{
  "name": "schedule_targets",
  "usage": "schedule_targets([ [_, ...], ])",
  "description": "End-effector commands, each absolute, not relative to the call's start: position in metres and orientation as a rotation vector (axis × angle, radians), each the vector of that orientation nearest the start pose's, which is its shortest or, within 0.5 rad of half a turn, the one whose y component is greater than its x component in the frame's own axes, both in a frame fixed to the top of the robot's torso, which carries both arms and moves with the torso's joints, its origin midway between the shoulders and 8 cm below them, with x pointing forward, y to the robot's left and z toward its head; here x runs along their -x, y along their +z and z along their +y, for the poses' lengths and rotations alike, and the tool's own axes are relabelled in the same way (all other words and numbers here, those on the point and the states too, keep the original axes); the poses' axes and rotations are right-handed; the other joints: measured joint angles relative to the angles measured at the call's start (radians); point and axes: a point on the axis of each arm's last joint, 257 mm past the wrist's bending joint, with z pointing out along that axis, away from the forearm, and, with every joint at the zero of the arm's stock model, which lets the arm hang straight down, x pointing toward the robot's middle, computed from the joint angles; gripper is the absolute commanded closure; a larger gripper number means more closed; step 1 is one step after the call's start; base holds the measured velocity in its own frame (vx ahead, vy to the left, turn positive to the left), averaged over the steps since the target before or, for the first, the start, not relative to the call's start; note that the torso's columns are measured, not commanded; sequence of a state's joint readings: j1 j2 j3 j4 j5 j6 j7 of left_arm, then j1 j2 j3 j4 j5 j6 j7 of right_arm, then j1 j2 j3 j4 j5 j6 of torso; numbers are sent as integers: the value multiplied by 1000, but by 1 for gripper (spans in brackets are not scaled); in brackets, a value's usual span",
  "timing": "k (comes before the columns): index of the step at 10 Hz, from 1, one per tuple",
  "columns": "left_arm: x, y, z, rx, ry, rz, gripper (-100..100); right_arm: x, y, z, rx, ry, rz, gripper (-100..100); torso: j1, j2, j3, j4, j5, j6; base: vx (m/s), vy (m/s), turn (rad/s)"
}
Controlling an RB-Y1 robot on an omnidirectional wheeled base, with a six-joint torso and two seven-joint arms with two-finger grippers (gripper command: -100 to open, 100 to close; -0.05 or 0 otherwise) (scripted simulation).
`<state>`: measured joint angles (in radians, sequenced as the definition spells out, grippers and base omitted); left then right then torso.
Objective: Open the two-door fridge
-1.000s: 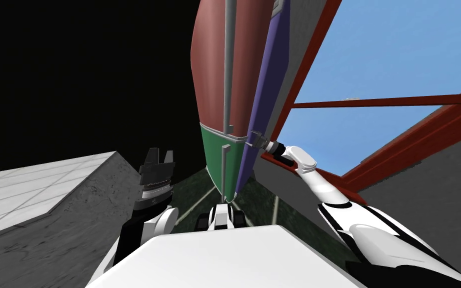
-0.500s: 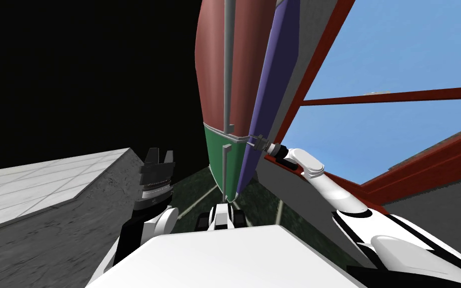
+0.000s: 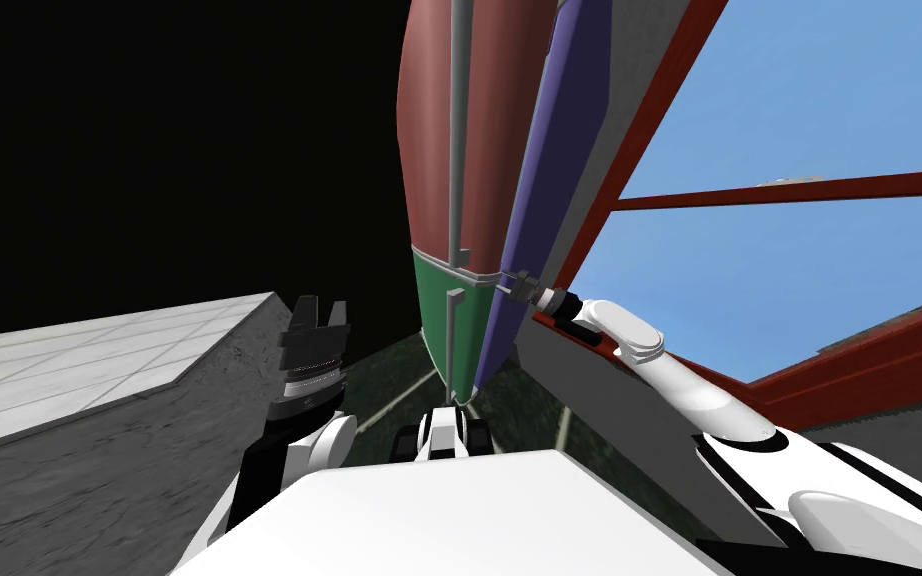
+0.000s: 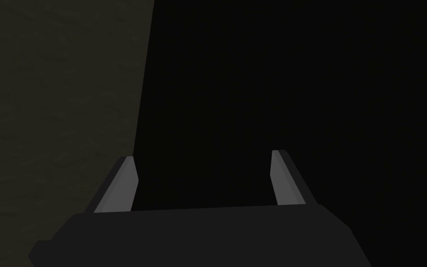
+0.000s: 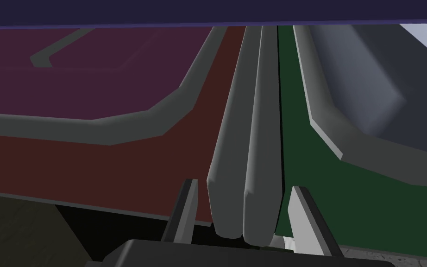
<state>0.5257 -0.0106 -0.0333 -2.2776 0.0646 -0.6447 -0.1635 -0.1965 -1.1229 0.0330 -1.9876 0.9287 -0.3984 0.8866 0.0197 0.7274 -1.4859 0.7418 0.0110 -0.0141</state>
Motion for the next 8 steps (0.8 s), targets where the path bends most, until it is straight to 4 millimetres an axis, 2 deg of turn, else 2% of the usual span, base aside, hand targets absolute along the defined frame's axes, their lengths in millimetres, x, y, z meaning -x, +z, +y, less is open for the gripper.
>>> schedule_targets([
  [1,-317,41,278,563,-1231,514,0,-483,80,-199,1347,-641,589,100,0,0,0,0,0,1,-4,-18,20],
  [2,-317,41,278,563,-1231,514,0,-483,80,-200,1347,-641,589,100,0,-1,0,0,0,2,0,0,0],
  [3,-317,41,278,563,-1231,514,0,-473,73,-197,1378,-640,597,100,0,-1,-1,0,0,1,0,-33,179],
  [6,-317,41,278,563,-1231,514,0,-477,81,-202,1344,-668,607,100,-1,-1,-1,0,0,2,-7,-30,35],
  [7,-317,41,278,563,-1231,514,0,-469,71,-200,1377,-665,621,100,-1,-2,-1,0,0,1,-3,-34,229],
  [8,-317,41,278,563,-1231,514,0,-467,76,-198,1363,-672,614,100,-1,-3,-2,-2,-1,-1,-12,-45,109],
])
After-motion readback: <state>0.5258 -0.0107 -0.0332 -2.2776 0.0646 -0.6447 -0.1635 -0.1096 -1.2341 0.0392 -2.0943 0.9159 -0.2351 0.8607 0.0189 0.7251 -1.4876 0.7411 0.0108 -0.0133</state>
